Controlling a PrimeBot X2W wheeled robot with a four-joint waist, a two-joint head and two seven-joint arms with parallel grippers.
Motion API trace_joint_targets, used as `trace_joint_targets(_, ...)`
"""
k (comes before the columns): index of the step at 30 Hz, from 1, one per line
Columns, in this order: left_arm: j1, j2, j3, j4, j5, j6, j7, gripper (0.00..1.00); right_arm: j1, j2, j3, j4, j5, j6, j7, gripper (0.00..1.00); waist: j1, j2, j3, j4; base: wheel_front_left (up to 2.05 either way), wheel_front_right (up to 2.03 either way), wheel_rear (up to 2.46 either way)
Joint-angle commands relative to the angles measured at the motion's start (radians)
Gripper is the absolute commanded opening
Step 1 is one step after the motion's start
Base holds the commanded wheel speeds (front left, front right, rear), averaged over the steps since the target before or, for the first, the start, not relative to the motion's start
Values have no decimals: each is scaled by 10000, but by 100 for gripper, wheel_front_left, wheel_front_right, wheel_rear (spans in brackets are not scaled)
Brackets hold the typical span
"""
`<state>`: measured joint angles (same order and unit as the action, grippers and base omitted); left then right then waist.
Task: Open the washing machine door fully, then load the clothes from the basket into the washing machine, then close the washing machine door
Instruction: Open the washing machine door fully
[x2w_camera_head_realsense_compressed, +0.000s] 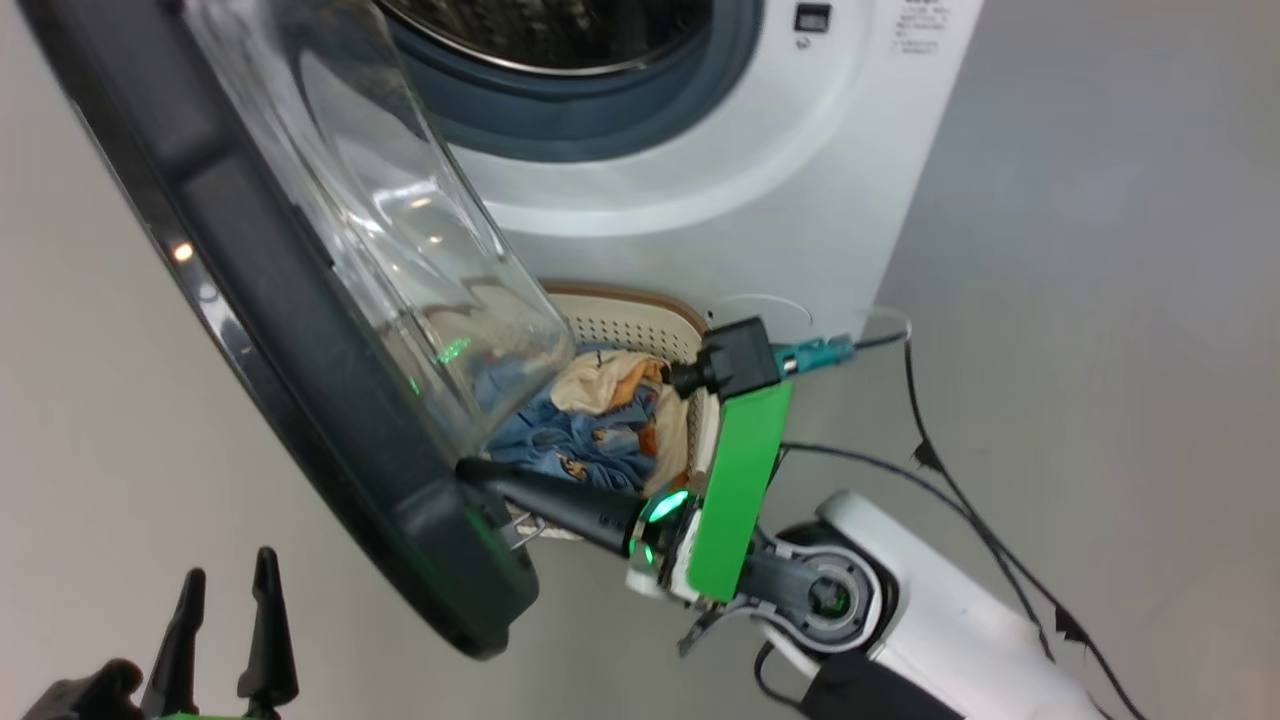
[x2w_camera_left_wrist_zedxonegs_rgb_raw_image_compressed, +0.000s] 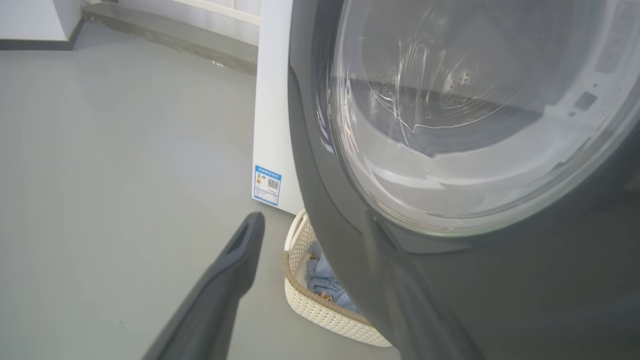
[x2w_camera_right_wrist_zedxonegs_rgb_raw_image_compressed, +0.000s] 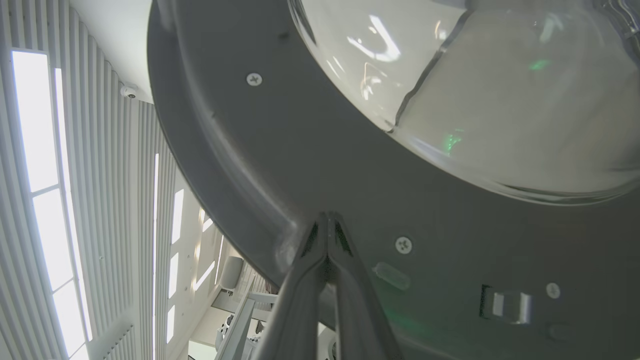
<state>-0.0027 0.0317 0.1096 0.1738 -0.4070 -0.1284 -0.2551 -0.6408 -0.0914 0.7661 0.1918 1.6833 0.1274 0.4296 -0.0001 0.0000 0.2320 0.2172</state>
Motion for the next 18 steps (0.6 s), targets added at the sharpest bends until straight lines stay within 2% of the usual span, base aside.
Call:
trace_joint_targets(1,90,186,305,-208,-53,-23,-67,100,227,409,306,-301,141,33,-180,0,1,0,-671,579,0,0,0)
trace_joint_targets(10,407,186,310,-229,119,-23,-67,100,339,410,1400,-292,868,33,-1429,0,1,0,-1277,856,0,0,0)
trace_joint_targets(18,455,185,571,-406,196,-23,-67,100,391,411,1403,-370,942,33,-1721,0,1,0,-1370,426,0,0,0)
